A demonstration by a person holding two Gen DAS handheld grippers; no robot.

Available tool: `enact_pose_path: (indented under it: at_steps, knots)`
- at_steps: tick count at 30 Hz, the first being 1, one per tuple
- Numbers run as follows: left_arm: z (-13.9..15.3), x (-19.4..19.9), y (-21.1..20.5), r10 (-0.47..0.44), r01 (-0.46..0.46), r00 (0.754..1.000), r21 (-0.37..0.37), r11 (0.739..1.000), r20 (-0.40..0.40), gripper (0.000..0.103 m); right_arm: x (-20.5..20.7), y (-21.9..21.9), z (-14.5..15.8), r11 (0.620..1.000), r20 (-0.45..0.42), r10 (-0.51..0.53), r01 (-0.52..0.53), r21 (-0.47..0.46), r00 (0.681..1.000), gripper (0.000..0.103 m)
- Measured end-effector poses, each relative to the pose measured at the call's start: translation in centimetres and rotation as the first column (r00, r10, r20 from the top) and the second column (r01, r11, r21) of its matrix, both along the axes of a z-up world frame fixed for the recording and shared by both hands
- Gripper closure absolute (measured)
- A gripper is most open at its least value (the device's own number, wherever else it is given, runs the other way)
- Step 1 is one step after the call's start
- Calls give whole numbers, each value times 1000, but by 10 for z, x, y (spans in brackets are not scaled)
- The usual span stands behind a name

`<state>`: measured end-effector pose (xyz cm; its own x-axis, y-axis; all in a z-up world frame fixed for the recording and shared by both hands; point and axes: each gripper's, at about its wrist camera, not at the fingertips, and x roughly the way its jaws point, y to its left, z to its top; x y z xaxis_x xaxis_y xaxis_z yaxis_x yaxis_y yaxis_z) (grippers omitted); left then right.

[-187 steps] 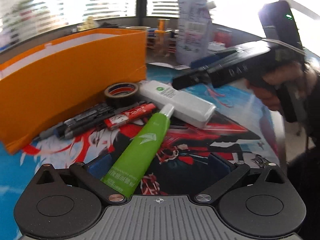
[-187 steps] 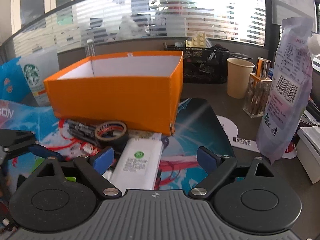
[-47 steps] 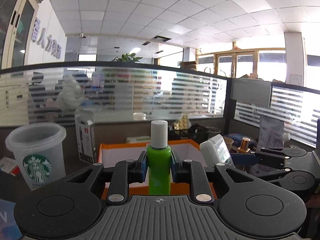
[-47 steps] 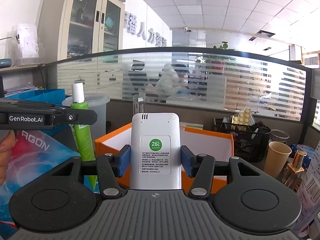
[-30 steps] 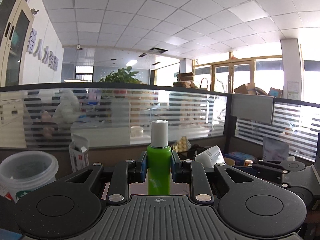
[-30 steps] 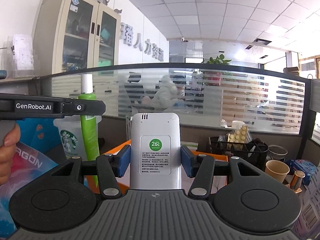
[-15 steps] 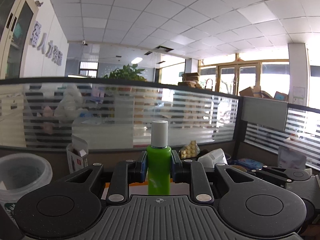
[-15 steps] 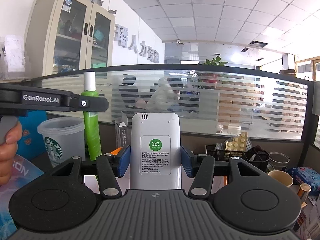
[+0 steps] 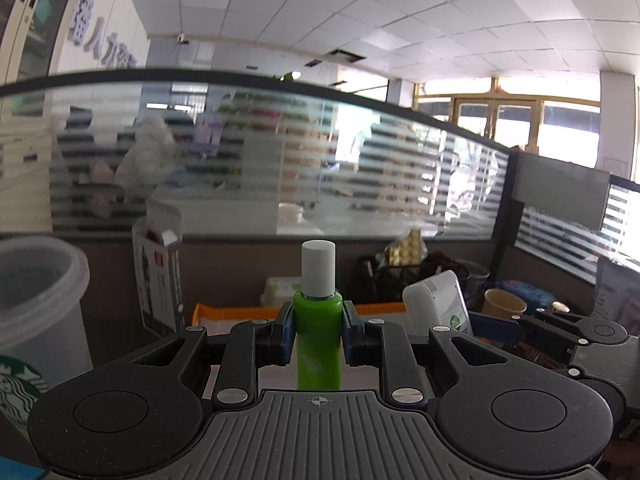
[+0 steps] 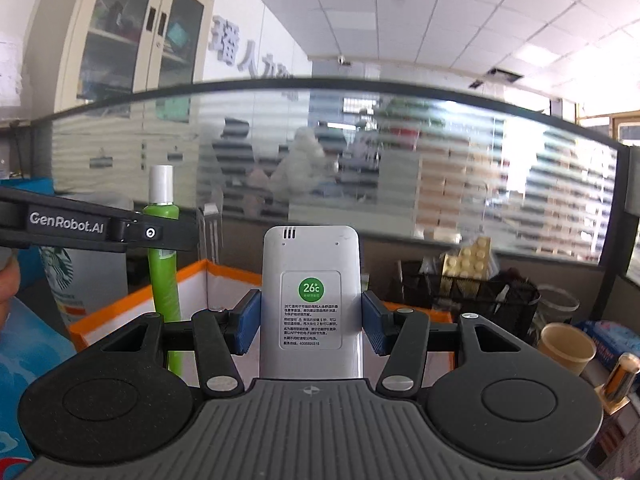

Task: Organize rigid objects
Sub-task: 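Lower both items into the orange box and open both grippers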

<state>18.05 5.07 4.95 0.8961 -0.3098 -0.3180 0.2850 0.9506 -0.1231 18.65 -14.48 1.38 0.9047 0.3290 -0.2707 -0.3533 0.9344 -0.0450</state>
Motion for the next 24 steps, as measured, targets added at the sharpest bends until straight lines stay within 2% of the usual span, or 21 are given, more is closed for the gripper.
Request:
enact_pose_path:
  at_steps: [6, 17, 24]
  knots:
    - [-11, 10, 3, 4, -4, 999, 8, 1000, -52, 82, 11, 0, -15, 1000, -70, -17, 16, -26, 997, 53]
    - [-25, 23, -6, -18, 23, 994, 45, 999, -109, 82, 19, -2, -27, 998, -128, -21, 13, -67, 991, 53]
    - [-37, 31, -10, -30, 38, 988, 52, 998, -151, 82, 25, -5, -30, 998, -161, -24, 14, -61, 987, 53]
